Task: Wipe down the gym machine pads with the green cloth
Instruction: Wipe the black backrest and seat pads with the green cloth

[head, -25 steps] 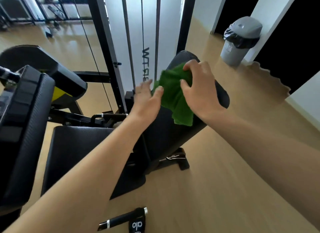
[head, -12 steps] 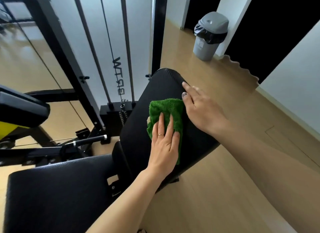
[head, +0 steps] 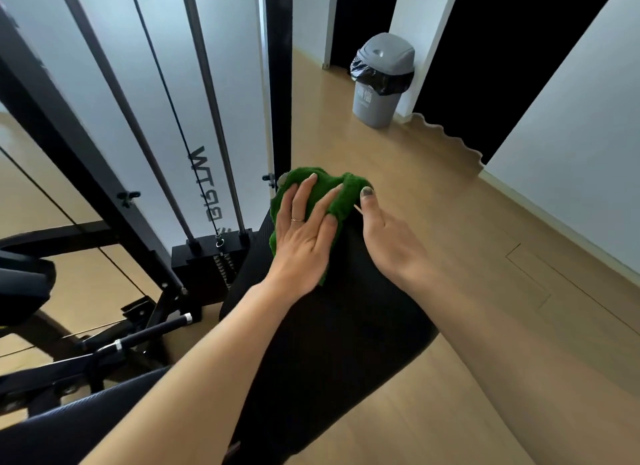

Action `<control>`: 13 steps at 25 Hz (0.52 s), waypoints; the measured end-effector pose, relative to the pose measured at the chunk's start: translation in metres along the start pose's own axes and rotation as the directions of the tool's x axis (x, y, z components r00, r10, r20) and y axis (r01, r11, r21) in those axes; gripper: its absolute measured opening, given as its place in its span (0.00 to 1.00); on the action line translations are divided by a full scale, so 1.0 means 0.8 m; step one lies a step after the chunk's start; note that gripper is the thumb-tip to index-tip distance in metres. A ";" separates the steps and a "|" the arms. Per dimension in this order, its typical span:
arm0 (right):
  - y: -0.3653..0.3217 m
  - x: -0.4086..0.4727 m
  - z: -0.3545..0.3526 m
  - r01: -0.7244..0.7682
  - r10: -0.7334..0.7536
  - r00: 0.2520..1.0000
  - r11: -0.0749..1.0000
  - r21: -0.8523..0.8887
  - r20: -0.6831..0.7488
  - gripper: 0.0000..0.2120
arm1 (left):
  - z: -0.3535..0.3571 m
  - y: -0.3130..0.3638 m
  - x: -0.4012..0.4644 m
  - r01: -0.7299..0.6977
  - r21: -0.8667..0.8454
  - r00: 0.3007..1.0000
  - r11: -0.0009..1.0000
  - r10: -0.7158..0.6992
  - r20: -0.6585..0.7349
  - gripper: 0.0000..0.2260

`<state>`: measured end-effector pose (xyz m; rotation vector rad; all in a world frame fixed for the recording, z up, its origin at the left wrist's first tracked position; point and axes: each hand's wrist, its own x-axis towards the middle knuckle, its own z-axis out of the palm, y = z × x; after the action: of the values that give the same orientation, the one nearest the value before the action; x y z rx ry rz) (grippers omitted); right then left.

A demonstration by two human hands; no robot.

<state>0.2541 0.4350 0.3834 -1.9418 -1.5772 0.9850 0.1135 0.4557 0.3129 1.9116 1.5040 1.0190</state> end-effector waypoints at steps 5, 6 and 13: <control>0.008 0.005 -0.001 -0.091 0.089 0.996 0.992 0.085 0.031 0.47 | 0.005 0.022 -0.021 0.082 -0.091 0.997 0.992 -0.082 0.004 0.20; 0.010 0.007 -0.001 -0.108 0.106 0.994 0.986 0.128 0.024 0.51 | 0.013 0.032 -0.048 0.071 -0.116 0.997 0.991 -0.067 0.037 0.21; 0.026 0.016 -0.004 -0.072 0.053 0.997 0.898 0.434 0.055 0.44 | 0.026 0.031 -0.099 0.000 0.037 0.996 0.999 -0.004 0.086 0.22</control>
<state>0.2707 0.4429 0.3672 -1.6717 -1.1874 1.2867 0.1362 0.3742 0.2997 1.9532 1.4851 0.9018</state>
